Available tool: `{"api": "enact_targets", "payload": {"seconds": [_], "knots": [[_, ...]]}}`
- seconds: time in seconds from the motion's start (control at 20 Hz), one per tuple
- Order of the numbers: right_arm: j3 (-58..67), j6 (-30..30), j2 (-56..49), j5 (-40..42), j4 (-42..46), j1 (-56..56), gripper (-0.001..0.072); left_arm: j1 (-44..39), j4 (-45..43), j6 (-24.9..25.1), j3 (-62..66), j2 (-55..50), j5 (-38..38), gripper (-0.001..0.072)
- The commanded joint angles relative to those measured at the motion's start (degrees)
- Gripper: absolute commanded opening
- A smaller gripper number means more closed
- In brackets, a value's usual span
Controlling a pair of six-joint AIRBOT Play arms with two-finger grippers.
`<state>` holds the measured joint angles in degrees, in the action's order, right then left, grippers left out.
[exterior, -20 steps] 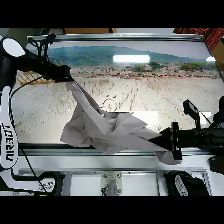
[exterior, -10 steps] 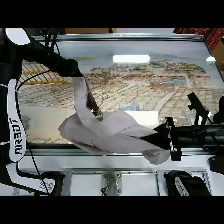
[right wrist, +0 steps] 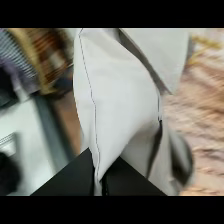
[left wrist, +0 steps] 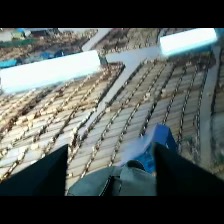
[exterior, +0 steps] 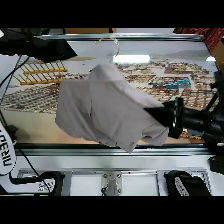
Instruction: Fold the clothes and pants, and hang the long-sleeved shirts on hangers.
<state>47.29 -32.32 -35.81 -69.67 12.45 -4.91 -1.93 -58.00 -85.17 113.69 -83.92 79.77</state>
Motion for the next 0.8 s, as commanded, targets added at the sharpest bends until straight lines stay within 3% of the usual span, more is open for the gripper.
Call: {"api": "enact_targets", "payload": {"seconds": [0.0, 0.05, 0.2, 0.3, 0.35, 0.75], "knots": [[7.10, -8.31, 0.00, 20.13, 15.76, -0.04, 0.0007, 2.23, 1.01, -0.15, -5.14, 6.56, -7.43, 0.0151], [9.62, -14.51, -0.02, 24.94, 25.14, -0.04, 0.0006, 2.27, 0.98, 0.44, -6.34, 8.07, -7.58, 0.0013], [16.92, -37.94, -0.44, 30.62, 59.34, -2.36, 0.0007, 1.46, 0.98, 0.98, -9.62, 11.04, -7.98, 0.0013], [20.37, -48.15, -1.27, 28.68, 74.64, -7.37, 0.0007, 0.63, 1.05, 1.88, -11.54, 12.15, -8.04, 0.0014], [21.94, -49.66, -1.88, 27.34, 78.14, -11.45, 0.0007, -0.13, 0.96, 2.49, -12.50, 12.55, -8.24, 0.0013], [36.00, -49.86, -10.38, 26.75, 78.42, -41.72, 0.0007, -4.76, 0.92, 3.96, -14.08, 11.93, -8.41, 0.0013]]}}
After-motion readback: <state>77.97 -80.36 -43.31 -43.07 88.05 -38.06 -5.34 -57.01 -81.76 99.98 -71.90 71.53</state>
